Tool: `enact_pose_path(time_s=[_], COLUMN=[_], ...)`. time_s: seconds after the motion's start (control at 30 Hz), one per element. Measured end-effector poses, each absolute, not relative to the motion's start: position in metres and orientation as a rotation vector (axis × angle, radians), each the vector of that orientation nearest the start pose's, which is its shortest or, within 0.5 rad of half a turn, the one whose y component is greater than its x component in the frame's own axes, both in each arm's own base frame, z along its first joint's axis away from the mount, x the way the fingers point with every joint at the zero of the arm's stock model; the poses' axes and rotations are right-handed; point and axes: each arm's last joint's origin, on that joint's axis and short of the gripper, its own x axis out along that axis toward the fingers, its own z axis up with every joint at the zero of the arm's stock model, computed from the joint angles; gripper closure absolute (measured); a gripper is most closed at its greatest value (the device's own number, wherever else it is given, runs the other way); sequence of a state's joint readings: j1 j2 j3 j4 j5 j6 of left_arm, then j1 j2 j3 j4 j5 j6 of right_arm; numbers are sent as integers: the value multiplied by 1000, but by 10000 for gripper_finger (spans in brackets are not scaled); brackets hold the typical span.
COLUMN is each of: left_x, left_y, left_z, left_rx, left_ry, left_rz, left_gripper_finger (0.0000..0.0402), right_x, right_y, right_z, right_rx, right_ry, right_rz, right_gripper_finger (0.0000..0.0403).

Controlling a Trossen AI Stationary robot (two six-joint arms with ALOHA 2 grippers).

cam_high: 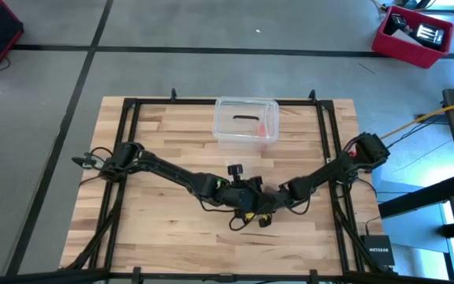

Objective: Roll bandage
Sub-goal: Open the transparent zip bag, then put the brown bandage into the transparent zip bag

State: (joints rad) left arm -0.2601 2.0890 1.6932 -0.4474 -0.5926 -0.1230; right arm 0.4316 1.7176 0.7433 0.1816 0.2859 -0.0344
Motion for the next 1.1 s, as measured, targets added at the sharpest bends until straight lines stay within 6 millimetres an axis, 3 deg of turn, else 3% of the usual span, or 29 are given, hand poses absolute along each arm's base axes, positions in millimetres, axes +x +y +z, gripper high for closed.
enact_pose_path(time_s=[0.1,0.37,0.53,0.9,1.1], left_x=[449,445,444,444,444], left_y=[-100,-107,-108,-105,-105], left_z=[224,225,224,224,224], left_rx=[251,369,362,336,334], left_ry=[766,800,807,811,811], left_rz=[358,325,321,336,336], left_gripper_finger=[399,399,400,398,400], right_x=[285,271,266,265,253], right_y=[123,117,114,114,118], right_z=[130,173,187,218,232], right_rx=[-316,-273,-200,-125,-116], right_ry=[763,770,820,1014,1145], right_rz=[141,136,101,35,-12], right_gripper_finger=[276,276,273,159,131])
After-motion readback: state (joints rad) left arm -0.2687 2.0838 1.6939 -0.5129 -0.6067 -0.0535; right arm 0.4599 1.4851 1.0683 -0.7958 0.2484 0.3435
